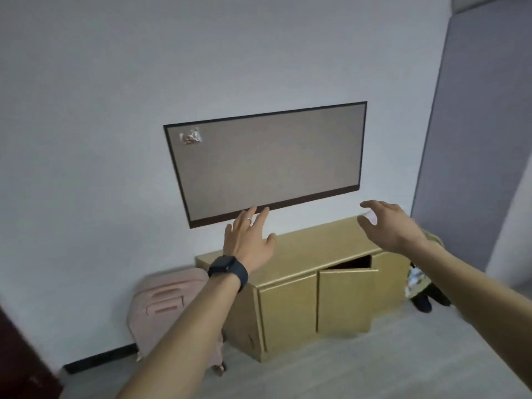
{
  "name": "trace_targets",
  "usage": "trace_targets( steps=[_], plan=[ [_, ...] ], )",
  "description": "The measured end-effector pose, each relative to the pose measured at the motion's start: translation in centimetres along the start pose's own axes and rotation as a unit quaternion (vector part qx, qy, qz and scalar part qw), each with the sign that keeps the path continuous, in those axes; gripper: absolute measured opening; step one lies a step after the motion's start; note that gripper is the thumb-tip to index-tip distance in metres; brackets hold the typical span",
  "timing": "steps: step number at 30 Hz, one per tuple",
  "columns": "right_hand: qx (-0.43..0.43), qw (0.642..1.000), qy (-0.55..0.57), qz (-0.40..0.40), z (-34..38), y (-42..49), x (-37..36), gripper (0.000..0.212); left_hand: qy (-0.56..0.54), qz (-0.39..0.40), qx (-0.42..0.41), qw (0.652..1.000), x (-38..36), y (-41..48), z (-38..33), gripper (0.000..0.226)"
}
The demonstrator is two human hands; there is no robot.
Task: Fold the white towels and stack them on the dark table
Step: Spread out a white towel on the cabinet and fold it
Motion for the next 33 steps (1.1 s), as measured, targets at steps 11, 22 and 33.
trace_targets(
  steps=[11, 22, 33],
  plan=[
    [-0.136, 0.984, -0.116, 0.003, -14.9, 14.2, -3.6, 0.046, -0.011, 0.059, -0.095, 0.994, -14.4, 25.3, -6.0, 0.060],
    [-0.188, 0.977, -0.098, 0.039, -35.6, 29.2, -11.3, 0.046, -0.027, 0.110, -0.103, 0.988, -33.5, 43.2, -16.8, 0.060],
    [-0.195, 0.965, -0.071, 0.161, -54.6, 40.9, -24.0, 0.049, -0.003, 0.225, -0.049, 0.973, -55.3, 54.1, -24.5, 0.062]
  ],
)
Point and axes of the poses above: each hand's wrist, its own y-axis towards the middle knuckle, its own x-axis out of the back of the hand, z = x × y, the point moved 6 cm from there along y, towards the middle knuckle, and after that the axes turned 6 degrees about x, right-handed, at the moved point
